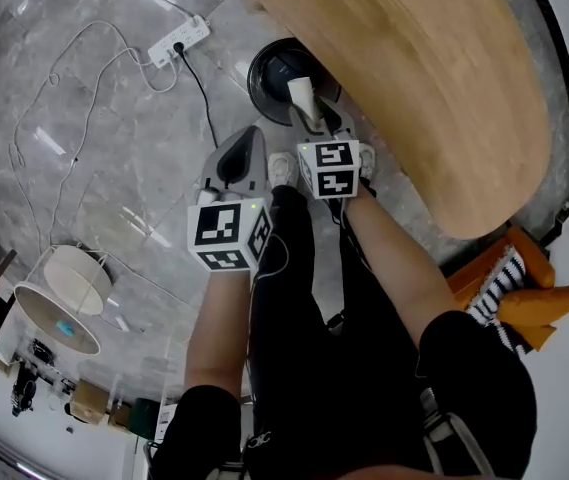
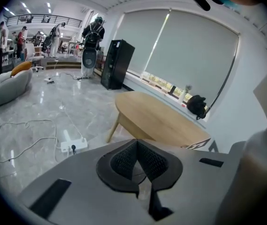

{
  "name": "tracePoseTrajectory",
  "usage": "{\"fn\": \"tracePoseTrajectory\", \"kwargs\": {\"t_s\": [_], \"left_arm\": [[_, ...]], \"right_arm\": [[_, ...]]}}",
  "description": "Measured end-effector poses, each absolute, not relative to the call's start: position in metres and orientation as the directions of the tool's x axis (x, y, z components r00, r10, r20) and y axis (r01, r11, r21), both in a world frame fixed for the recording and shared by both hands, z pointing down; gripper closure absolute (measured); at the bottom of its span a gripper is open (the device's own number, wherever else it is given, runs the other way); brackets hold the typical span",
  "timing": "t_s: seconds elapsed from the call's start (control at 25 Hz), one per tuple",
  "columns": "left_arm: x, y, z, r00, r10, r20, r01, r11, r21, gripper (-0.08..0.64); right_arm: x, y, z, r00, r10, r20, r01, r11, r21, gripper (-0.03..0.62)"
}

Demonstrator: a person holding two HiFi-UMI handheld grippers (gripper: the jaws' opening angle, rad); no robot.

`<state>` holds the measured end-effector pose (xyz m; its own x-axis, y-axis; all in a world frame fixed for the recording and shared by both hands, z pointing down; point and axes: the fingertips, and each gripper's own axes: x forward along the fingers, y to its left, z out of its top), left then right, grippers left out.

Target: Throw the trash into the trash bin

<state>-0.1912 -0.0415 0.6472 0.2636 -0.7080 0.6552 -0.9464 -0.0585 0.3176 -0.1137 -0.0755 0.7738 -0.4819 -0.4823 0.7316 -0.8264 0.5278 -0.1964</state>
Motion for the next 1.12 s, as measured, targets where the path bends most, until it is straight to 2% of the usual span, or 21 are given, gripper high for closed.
{"fn": "tracePoseTrajectory", "kwargs": {"t_s": [0.28, 0.56, 0.6, 0.64, 0.68, 0.72, 0.92, 1.12], "left_arm": [[-0.223, -0.027, 0.664, 0.252, -0.707, 0.661, -0.948, -0.043, 0.315, 0.546], [-0.241, -0.019, 0.674, 0.231, -0.707, 0.669, -0.947, -0.007, 0.320, 0.547], [-0.241, -0.019, 0.672, 0.229, -0.711, 0.665, -0.947, -0.005, 0.321, 0.546], [-0.241, -0.020, 0.669, 0.229, -0.715, 0.661, -0.947, -0.005, 0.322, 0.548], [-0.241, -0.021, 0.665, 0.229, -0.720, 0.656, -0.946, -0.006, 0.324, 0.546], [-0.240, -0.023, 0.661, 0.230, -0.724, 0.651, -0.946, -0.009, 0.325, 0.547], [-0.231, -0.035, 0.620, 0.229, -0.753, 0.617, -0.948, -0.030, 0.315, 0.547], [-0.222, -0.061, 0.555, 0.213, -0.810, 0.547, -0.959, -0.067, 0.274, 0.547]], "right_arm": [[-0.131, -0.081, 0.840, -0.435, -0.420, 0.796, -0.815, 0.559, -0.151, 0.410], [-0.140, -0.093, 0.841, -0.431, -0.477, 0.766, -0.821, 0.560, -0.113, 0.388], [-0.139, -0.093, 0.834, -0.434, -0.490, 0.756, -0.821, 0.560, -0.109, 0.389], [-0.138, -0.094, 0.825, -0.433, -0.507, 0.745, -0.823, 0.561, -0.096, 0.455], [-0.137, -0.095, 0.814, -0.431, -0.527, 0.732, -0.824, 0.560, -0.082, 0.562], [-0.136, -0.097, 0.800, -0.437, -0.545, 0.716, -0.825, 0.559, -0.078, 0.578], [-0.123, -0.109, 0.702, -0.496, -0.627, 0.601, -0.833, 0.539, -0.125, 0.580], [-0.092, -0.132, 0.585, -0.457, -0.750, 0.478, -0.878, 0.468, -0.104, 0.581]]}}
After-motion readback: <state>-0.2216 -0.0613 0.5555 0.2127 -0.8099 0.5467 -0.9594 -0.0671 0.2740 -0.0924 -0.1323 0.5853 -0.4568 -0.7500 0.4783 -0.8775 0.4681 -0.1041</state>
